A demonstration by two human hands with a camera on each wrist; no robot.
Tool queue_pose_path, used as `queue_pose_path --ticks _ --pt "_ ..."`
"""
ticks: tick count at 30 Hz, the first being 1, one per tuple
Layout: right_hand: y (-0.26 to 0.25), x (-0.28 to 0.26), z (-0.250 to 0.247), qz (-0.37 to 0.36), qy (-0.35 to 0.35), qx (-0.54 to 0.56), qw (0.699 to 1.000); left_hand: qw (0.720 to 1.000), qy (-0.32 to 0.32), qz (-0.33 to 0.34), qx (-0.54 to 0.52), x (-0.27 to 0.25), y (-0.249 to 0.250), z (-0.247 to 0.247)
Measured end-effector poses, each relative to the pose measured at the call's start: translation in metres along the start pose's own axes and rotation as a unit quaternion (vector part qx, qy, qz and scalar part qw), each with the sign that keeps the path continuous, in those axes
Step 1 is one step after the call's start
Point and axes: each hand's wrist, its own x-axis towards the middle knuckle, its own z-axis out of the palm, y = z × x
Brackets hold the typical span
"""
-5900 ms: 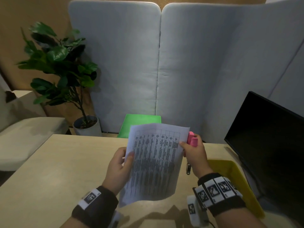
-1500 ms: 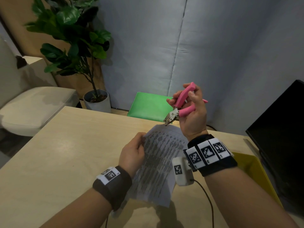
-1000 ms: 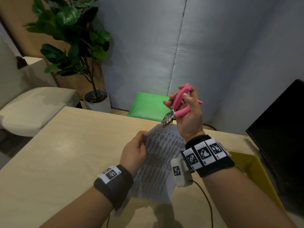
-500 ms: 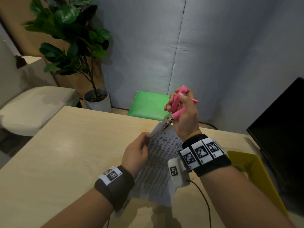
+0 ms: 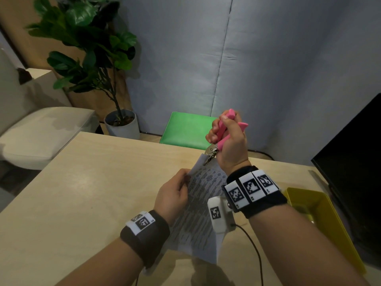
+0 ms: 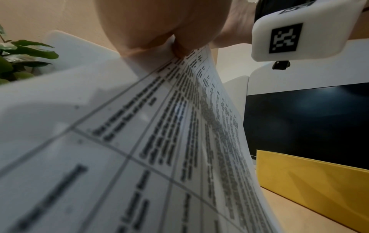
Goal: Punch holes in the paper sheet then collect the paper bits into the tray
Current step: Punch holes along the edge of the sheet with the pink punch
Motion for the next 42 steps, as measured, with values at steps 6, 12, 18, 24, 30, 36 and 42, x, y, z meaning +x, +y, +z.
queue_pose_path --ticks 6,12,18,24,30,36,42 --pt "0.009 0.001 -0.003 0.018 0.03 0.011 0.999 1.0 -0.011 -0.015 0.015 -0.002 -0.004 0.002" --pt "0.025 -0.001 -0.014 0.042 0.063 0.02 0.997 0.998 -0.043 -0.034 0.032 -0.009 -0.009 0.007" --pt "0.041 -0.007 -0.022 0.064 0.077 0.022 0.995 0.996 -0.056 -0.066 0.033 -0.018 -0.015 0.013" --pt "0.051 -0.007 -0.026 0.07 0.082 0.009 0.994 0.993 -0.077 -0.086 0.006 -0.019 -0.017 0.016" --pt "0.057 -0.003 -0.028 0.085 0.072 0.007 0.994 0.994 -0.062 -0.087 0.011 -0.013 -0.023 0.016" --pt "0.061 -0.001 -0.034 0.102 0.073 0.023 0.992 0.995 -0.062 -0.081 0.012 -0.011 -0.029 0.018" --pt "0.067 0.001 -0.039 0.107 0.093 0.047 0.989 0.995 -0.052 -0.082 0.022 -0.006 -0.034 0.019"
